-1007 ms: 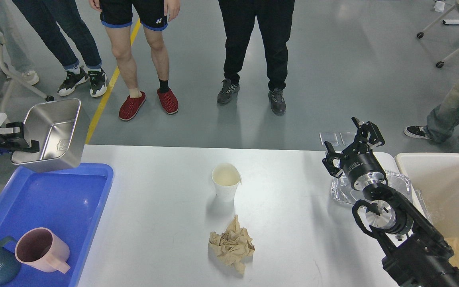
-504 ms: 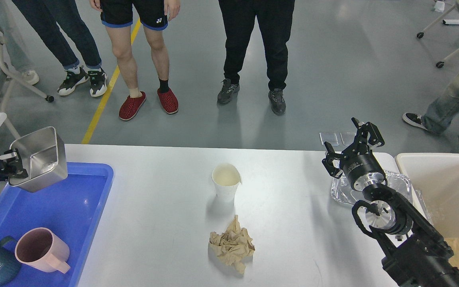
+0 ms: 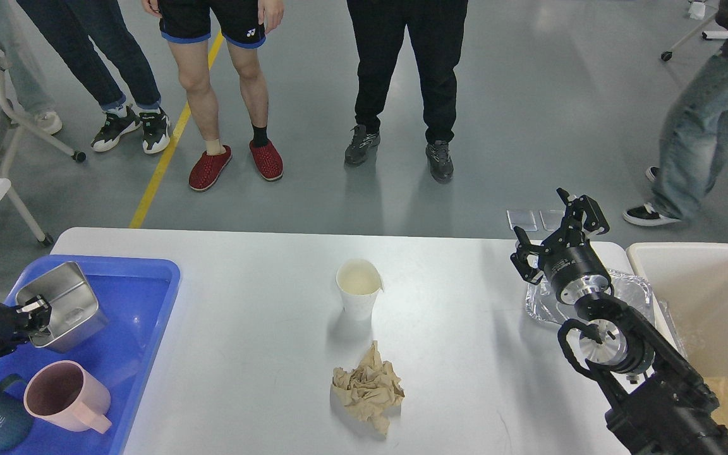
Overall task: Tidy desktop
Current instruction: 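Lift the steel tray and carry it over the blue tray, then lower the steel tray into the blue tray and release it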
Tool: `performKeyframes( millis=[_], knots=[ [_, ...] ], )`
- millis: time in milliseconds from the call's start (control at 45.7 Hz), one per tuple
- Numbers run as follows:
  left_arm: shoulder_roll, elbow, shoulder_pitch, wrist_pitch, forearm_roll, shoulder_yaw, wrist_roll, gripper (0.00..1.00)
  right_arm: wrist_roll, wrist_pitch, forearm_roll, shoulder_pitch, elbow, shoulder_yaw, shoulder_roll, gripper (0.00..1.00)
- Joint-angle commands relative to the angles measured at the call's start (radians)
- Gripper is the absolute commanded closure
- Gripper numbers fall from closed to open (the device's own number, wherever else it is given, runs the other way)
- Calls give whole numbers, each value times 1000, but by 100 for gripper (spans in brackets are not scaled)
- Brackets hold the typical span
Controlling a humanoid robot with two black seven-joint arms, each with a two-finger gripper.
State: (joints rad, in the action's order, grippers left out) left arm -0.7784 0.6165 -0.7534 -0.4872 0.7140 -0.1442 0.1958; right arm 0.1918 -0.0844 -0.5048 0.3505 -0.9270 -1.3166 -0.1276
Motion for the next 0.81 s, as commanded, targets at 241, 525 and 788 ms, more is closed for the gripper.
performKeyframes(
  millis=[241,525,788],
  knots=[
    [100,-95,20,81,-2,0,-3,75,0,0,-1,-8,-1,0,2,0],
    [99,-97,20,130,-25,0,-1,17,0,0,-1,-15,-9,0,2,0],
    [90,-97,20,116,-82,0,11,5,0,0,-1,-16,-19,0,2,0]
  ],
)
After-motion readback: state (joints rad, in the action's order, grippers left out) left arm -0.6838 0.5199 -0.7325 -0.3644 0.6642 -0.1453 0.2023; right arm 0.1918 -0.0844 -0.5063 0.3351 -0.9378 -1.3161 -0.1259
